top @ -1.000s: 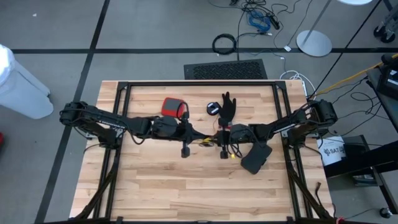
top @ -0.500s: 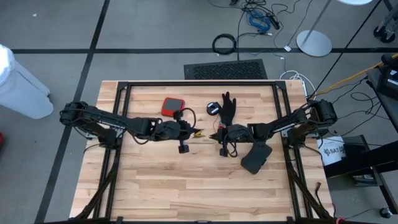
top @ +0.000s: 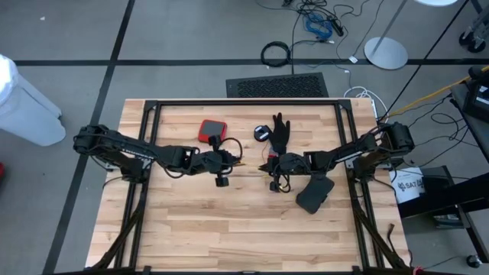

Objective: Coil cords
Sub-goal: Coil the yellow wire onto spool

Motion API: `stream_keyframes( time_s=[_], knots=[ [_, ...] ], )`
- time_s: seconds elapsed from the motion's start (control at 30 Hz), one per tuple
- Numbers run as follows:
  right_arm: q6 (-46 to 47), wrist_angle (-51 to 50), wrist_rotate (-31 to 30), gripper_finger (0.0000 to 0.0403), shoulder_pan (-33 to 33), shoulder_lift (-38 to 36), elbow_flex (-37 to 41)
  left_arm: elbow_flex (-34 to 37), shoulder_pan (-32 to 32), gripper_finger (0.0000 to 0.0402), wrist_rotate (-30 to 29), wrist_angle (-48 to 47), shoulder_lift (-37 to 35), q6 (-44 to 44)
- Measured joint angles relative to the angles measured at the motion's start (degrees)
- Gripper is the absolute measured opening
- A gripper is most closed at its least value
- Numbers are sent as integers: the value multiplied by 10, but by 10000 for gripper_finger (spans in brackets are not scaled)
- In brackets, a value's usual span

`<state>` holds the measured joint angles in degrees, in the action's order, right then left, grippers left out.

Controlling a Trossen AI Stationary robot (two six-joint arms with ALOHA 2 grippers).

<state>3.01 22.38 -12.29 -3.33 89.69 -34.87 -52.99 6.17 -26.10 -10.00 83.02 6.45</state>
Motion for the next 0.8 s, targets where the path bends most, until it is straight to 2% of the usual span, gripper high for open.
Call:
stream_keyframes(
  time_s=[0.23,0.43,0.53,0.67,0.8],
  knots=[
    [9,24,3,0,0,0,0,33,0,0,-16,13,1,5],
    [9,80,18,0,0,0,-1,37,0,0,-52,38,34,22],
    [13,85,20,0,0,0,-9,37,0,0,-79,80,64,42],
    [13,88,17,0,0,0,-24,37,-1,0,-154,153,100,54],
    [14,95,5,0,0,0,-35,37,-1,0,-194,231,121,64]
  ],
)
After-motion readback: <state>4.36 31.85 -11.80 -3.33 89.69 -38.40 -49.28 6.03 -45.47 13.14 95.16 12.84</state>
